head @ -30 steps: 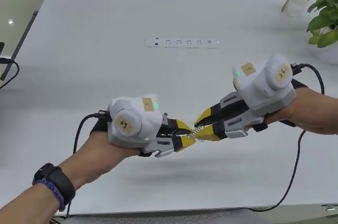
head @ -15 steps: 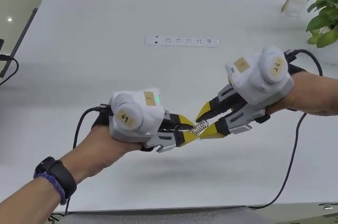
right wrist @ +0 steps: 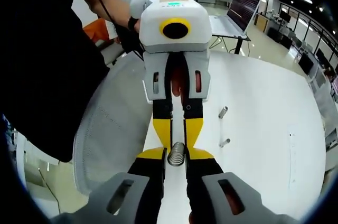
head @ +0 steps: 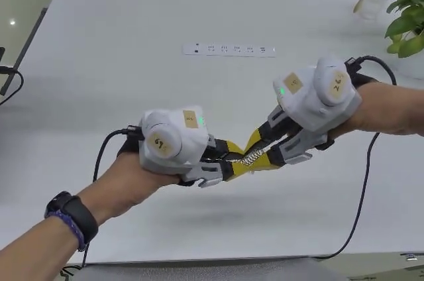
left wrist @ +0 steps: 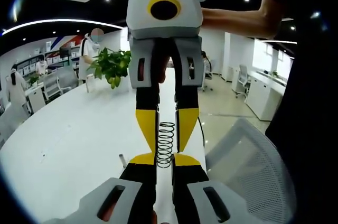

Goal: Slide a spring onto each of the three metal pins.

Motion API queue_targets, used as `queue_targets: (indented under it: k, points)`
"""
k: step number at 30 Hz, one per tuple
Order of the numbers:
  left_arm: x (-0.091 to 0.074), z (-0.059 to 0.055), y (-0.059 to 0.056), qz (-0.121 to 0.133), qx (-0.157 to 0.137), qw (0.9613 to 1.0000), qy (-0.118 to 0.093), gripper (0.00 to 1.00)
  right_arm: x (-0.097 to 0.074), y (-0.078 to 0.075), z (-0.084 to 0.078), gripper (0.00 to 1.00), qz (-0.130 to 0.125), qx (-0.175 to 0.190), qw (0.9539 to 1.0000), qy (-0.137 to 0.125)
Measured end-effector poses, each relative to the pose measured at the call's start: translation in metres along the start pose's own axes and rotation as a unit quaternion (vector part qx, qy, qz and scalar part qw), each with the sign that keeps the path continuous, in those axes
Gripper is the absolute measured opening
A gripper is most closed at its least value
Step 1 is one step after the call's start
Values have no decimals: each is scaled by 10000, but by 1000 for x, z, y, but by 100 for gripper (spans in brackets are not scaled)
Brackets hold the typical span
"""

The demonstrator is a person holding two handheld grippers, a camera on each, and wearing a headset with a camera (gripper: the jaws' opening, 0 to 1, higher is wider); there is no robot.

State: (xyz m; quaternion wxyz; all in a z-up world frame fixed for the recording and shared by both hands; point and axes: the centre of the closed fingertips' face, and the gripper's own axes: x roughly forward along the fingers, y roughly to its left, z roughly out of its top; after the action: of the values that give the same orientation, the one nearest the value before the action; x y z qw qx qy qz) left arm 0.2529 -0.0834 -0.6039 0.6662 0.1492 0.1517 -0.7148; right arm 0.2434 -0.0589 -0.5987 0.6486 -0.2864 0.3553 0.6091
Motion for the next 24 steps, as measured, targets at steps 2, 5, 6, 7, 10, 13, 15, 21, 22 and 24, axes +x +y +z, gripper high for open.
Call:
queue_targets:
  k: [2, 5, 6, 7, 10, 13, 15, 21, 22, 24]
  points:
    - [0, -1, 1, 6, -1, 10000, 13, 2, 0, -2, 0, 10, -36, -27, 10000, 23]
    - [0, -1, 0, -6, -7, 10000, 20, 2, 1, -2, -1, 9, -38, -60, 10000, 55]
    - [0, -1, 0, -8, -5, 10000, 19, 2, 1, -2, -1, 9, -34, -75, 9999, 63]
    - [0, -1, 0, -17, -11, 10000, 18, 2, 1, -2, -1, 9, -32, -76, 9999, 70]
    - [0, -2, 0, -8, -15, 10000, 30, 2, 2, -3, -2, 9, -50, -93, 9999, 78]
    - [1, -4, 0, -6, -11, 10000, 48, 2, 4, -3, -3, 9, -54, -115, 9999, 104]
    - [1, -5, 1, 4, -19, 10000, 53, 2, 4, -4, -3, 9, -63, -113, 9999, 109]
    - [1, -7, 2, 38, -44, 9999, 87, 3, 7, -6, -4, 9, -90, -97, 9998, 122]
    - [1, -8, 2, 42, -47, 9999, 95, 3, 8, -7, -5, 9, -89, -90, 9998, 123]
    - [1, -8, 2, 58, -64, 9999, 95, 4, 9, -8, -7, 9, -103, -97, 9998, 160]
